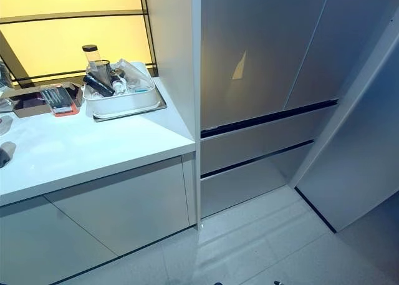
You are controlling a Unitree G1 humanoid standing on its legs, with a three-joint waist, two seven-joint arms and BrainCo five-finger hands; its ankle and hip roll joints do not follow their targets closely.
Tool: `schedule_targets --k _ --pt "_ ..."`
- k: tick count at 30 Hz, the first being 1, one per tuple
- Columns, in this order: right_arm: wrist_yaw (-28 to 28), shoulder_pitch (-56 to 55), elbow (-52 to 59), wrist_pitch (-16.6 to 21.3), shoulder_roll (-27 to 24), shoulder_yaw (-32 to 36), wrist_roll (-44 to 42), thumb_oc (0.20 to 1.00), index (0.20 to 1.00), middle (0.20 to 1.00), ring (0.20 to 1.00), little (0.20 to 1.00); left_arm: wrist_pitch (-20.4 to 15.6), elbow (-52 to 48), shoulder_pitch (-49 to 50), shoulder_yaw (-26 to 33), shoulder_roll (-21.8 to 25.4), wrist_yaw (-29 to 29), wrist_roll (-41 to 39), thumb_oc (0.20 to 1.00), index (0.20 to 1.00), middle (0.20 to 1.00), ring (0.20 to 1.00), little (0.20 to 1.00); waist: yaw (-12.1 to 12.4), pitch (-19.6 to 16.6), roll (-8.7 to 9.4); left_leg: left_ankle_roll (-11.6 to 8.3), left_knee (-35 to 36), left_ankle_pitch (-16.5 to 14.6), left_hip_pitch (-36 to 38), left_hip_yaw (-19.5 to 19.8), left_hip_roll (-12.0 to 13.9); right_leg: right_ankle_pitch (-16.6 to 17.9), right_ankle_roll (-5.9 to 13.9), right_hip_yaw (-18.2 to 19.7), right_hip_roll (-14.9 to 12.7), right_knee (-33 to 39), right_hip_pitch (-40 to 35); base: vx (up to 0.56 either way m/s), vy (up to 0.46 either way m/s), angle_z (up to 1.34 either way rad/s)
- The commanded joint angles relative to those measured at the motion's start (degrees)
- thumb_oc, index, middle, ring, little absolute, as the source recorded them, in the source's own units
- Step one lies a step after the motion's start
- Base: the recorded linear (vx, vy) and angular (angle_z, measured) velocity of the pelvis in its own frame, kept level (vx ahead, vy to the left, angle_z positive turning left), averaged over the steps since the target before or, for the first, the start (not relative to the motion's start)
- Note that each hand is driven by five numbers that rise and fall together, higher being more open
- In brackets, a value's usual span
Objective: Take the drinks into the refrigerator
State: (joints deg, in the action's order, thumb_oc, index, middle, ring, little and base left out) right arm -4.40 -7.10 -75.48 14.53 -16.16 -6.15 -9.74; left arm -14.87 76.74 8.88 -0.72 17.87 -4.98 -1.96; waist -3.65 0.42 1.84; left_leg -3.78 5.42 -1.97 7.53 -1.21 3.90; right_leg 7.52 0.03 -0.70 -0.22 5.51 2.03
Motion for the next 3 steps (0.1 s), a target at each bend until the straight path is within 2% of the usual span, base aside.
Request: schedule_targets --k 1,3 --pt "0.4 4.1 -2.7 -1.2 1.0 0.9 0.1 1.000 1.000 1.000 1.000 1.000 1.5 2.4 -2.6 4.1 -0.8 -0.7 -2.8 1.000 1.000 1.000 1.000 1.000 -0.2 0.4 1.07 3.46 -0.4 -1.5 0.0 1.3 -3.5 -6.0 5.00 -1.0 -1.8 -4.0 -3.0 0.00 0.000 0.00" --pt "0.5 4.2 -2.4 -1.5 1.0 1.4 -0.8 1.000 1.000 1.000 1.000 1.000 1.8 2.0 -2.9 4.4 -1.1 -0.7 -3.9 1.000 1.000 1.000 1.000 1.000 -0.2 0.1 1.18 3.38 -0.4 -1.3 -0.2 1.4 -3.5 -5.9 4.97 -1.2 -1.9 -4.0 -2.9 0.00 0.000 0.00"
